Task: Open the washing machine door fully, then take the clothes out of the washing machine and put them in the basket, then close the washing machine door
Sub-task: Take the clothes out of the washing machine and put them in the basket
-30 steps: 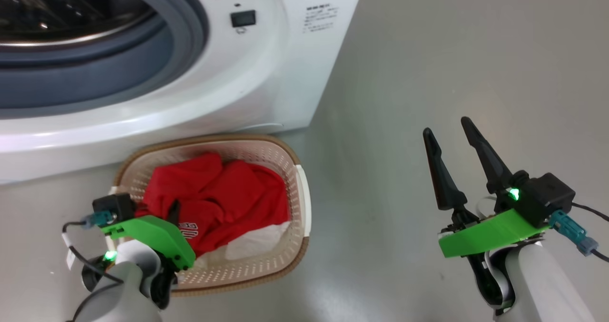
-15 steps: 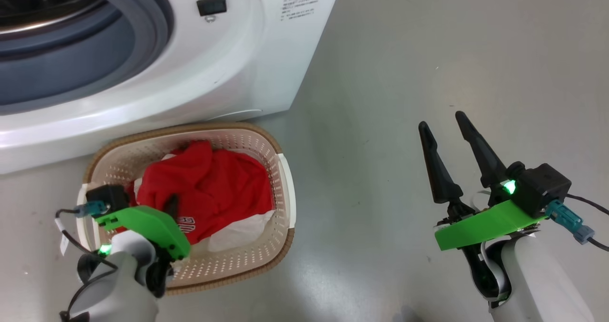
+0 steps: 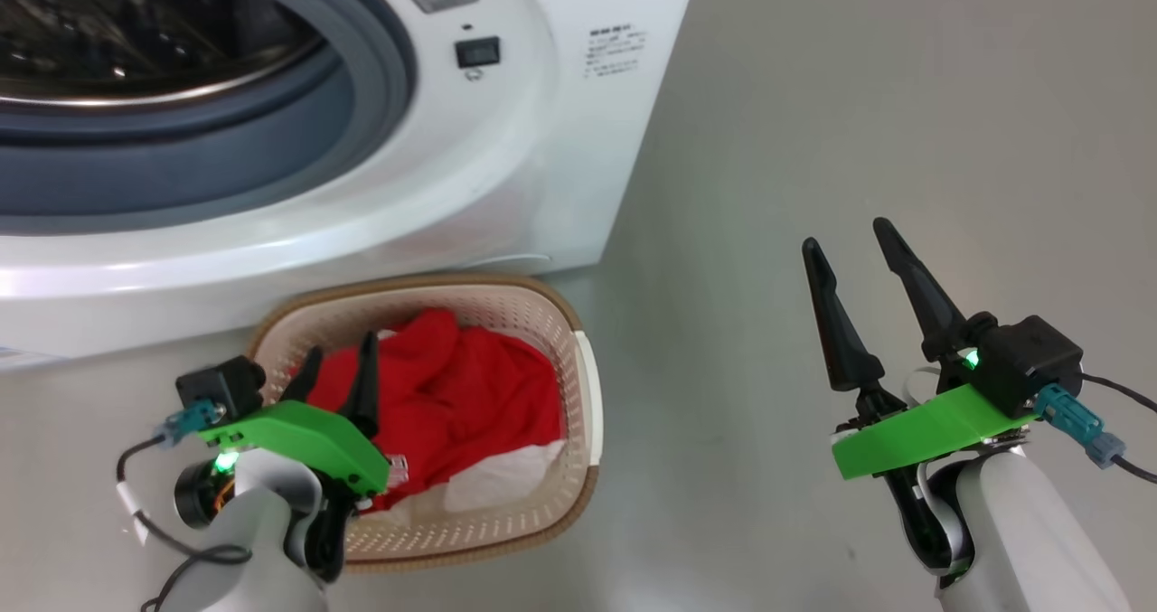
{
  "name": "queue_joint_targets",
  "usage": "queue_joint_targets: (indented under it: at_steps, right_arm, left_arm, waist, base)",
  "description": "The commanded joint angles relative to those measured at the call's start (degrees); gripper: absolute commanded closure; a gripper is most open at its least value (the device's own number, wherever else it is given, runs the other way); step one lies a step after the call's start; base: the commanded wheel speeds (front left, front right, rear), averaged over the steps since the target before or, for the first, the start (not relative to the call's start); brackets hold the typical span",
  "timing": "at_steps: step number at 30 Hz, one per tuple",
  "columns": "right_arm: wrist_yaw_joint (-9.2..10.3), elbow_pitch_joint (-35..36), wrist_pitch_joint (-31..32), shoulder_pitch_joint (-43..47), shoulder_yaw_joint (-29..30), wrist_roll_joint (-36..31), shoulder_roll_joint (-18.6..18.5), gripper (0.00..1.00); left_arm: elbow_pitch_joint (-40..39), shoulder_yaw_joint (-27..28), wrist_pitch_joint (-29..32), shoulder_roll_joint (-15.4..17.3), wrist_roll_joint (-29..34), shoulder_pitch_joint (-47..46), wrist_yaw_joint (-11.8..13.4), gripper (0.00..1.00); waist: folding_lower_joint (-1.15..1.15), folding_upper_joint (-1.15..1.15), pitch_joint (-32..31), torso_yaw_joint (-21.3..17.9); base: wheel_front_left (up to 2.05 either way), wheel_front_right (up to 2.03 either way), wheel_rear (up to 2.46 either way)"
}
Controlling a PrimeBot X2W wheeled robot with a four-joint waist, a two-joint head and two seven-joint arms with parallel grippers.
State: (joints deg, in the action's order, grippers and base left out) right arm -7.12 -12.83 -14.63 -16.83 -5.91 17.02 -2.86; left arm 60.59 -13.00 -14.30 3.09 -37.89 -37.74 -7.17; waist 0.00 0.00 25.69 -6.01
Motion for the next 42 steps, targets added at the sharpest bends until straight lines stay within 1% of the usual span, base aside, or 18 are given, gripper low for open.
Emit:
queue_joint_targets:
  at_steps: [1,8,14,21,24,27,32,38,42]
  right_arm:
    - [-0.36,1.15,-0.37,1.14,-0.79,-0.62,-0.01,0.0]
    - [-0.36,0.95,-0.37,2.49,-0.05,-1.62,-0.01,0.0]
    - [-0.36,1.15,-0.37,4.16,0.71,-2.08,-0.01,0.0]
    - [-0.36,1.68,-0.37,6.34,1.25,-1.92,-0.01,0.0]
    - [-0.36,2.06,-0.37,6.93,1.26,-1.87,-0.01,0.0]
    - [-0.36,2.41,-0.37,7.29,1.38,-1.71,-0.01,0.0]
    - [-0.36,3.15,-0.37,8.88,2.09,-1.39,-0.01,0.0]
    - [-0.36,3.32,-0.37,11.46,2.28,-1.38,-0.01,0.0]
    - [-0.36,3.67,-0.37,13.04,2.7,-1.47,-0.01,0.0]
  left_arm:
    - [-2.92,2.27,-0.67,2.02,0.69,2.43,-0.31,0.0]
    - [-12.85,6.44,-0.69,1.92,6.54,8.16,-0.31,0.0]
    - [-21.2,10.94,-0.69,1.52,11.89,12.78,-0.01,0.0]
    - [-29.95,16.15,-0.69,0.71,16.19,18.07,0.09,0.0]
    - [-32.68,17.89,-0.69,0.37,16.9,20.13,0.04,0.0]
    - [-34.39,18.65,-0.7,0.23,17.75,21.38,0.0,0.0]
    - [-38.79,19.42,-0.7,0.06,20.94,24.8,-0.09,0.0]
    - [-41.34,20.64,-0.7,-0.11,20.92,29.0,-0.16,0.0]
    - [-43.04,20.38,-0.7,-0.16,20.94,31.36,-0.22,0.0]
  waist:
    - [0.0,0.0,-3.22,2.35]
    - [0.0,0.0,-7.22,4.04]
    - [0.0,0.0,-10.79,4.56]
    - [0.0,0.0,-15.03,4.48]
    - [0.0,0.0,-16.67,4.3]
    - [0.0,0.0,-17.67,4.17]
    - [0.0,0.0,-20.4,4.19]
    - [0.0,0.0,-23.81,4.45]
    - [0.0,0.0,-25.54,4.78]
  base:
    - [0.0,0.0,0.0]
    - [0.0,0.0,0.0]
    - [0.0,0.0,0.0]
    - [0.0,0.0,0.0]
    - [0.0,0.0,0.0]
    - [0.0,0.0,0.0]
    - [0.0,0.0,0.0]
    - [0.0,0.0,0.0]
    - [0.0,0.0,0.0]
